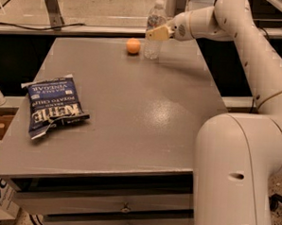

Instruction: Move water bottle near orange

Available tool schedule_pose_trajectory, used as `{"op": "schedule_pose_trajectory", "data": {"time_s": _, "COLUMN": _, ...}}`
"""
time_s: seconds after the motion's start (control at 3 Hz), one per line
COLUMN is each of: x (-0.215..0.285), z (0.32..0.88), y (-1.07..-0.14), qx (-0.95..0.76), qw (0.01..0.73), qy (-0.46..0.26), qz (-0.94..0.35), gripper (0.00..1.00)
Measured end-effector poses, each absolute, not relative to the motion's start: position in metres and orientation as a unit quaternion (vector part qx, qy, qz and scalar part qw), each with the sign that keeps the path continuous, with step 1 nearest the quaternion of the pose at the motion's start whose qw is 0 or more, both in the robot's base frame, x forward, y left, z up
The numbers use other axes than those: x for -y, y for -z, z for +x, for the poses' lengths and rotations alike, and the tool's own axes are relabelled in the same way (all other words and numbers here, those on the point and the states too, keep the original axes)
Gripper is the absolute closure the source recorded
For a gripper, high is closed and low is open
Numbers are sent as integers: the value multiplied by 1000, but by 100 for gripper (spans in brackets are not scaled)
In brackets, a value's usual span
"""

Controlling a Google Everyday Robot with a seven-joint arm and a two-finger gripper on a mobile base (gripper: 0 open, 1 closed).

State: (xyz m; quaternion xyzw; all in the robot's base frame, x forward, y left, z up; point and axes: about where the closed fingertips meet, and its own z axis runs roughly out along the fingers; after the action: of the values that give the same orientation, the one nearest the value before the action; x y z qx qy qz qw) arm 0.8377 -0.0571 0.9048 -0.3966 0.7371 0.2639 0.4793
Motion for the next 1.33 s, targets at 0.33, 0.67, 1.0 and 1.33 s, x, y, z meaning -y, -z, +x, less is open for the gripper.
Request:
{"op": "schedule_pose_trajectory", "data": {"time_s": 0.33, "x": 57, "z": 838, "y": -905, "qx": -737, "qw": 479, "qy": -264, "qz": -397, "gripper": 12}}
{"op": "schedule_pose_trajectory", "data": {"time_s": 0.67, "x": 61, "z": 835, "y": -902, "qx": -741, "qw": 474, "qy": -266, "qz": -394, "gripper": 0}}
{"op": "schedule_pose_trajectory", "data": {"time_s": 1.0, "x": 63, "z": 834, "y": -901, "qx": -742, "qw": 474, "qy": -266, "qz": -393, "gripper": 0}}
{"op": "schedule_pose_trajectory", "data": {"time_s": 1.33, "x": 73, "z": 829, "y": -906, "qx": -741, "qw": 476, "qy": -259, "qz": -397, "gripper": 0}}
